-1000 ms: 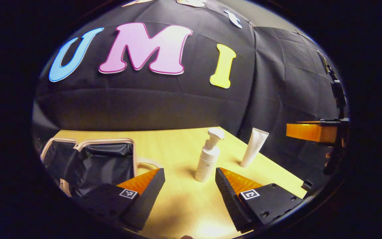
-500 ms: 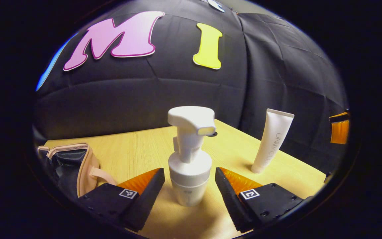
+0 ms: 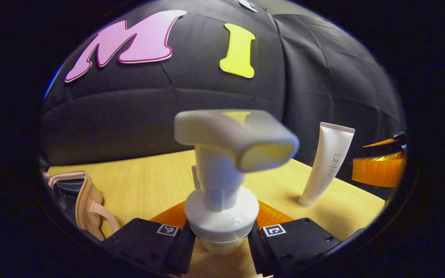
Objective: First open the suitcase, pack the skin care products into it, and then close the suitcase.
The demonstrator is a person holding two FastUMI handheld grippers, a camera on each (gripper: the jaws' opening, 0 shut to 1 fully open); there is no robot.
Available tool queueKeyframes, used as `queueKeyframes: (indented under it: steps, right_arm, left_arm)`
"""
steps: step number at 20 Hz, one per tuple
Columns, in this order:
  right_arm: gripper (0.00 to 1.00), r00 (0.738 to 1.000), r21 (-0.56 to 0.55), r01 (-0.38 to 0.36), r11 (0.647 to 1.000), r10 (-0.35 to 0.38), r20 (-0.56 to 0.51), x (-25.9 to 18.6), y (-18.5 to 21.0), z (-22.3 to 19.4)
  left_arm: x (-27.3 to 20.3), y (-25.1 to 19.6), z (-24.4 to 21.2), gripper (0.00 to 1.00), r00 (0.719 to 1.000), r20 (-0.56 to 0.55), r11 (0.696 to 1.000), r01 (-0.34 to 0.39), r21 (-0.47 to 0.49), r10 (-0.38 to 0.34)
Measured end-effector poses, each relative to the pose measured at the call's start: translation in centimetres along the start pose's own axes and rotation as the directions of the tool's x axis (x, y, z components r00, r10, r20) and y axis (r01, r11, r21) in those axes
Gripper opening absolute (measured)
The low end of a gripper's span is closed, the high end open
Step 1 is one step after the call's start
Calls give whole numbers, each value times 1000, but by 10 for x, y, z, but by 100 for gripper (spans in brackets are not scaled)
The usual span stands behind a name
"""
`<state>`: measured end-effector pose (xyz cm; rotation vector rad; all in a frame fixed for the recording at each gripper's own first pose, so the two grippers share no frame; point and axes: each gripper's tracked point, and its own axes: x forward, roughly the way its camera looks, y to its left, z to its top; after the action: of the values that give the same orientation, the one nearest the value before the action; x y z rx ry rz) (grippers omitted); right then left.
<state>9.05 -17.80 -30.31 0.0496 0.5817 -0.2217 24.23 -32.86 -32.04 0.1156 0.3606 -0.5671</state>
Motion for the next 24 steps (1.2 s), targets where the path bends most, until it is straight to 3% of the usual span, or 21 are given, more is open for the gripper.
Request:
queueKeyframes:
  steps: [7, 12, 15, 18, 19, 20, 22, 24]
  right_arm:
    - [98, 999, 23, 51, 998, -51, -11, 49, 1, -14]
    - [97, 993, 55, 92, 994, -88, -74, 86, -1, -42]
    - [97, 990, 38, 112, 993, -109, -84, 97, -6, -50]
    - [58, 993, 2, 105, 995, -104, -61, 105, -4, -46]
    - [57, 995, -7, 87, 996, -87, -48, 103, 1, -43]
    - [45, 997, -25, 65, 998, -66, -44, 102, 6, -43]
    - [37, 999, -73, 30, 997, -33, -38, 95, 17, -39]
    - [37, 1000, -102, -23, 995, 21, -20, 82, 35, -30]
  left_arm:
    - [-73, 19, 45, 62, 998, 57, 1000, -8, -19, 9]
    - [-143, 24, 64, 62, 998, 70, 988, 10, -154, 1]
    - [-171, 36, 56, 62, 999, 43, 984, -25, -178, 33]
    - [-190, 58, 42, 62, 997, 13, 976, -76, -206, 81]
    - [-193, 67, 38, 62, 995, 0, 969, -100, -225, 102]
    - [-196, 76, 33, 62, 992, -15, 962, -125, -243, 125]
    - [-205, 95, 26, 62, 985, -31, 948, -174, -267, 171]
    - [-219, 119, 24, 63, 972, -39, 938, -233, -257, 231]
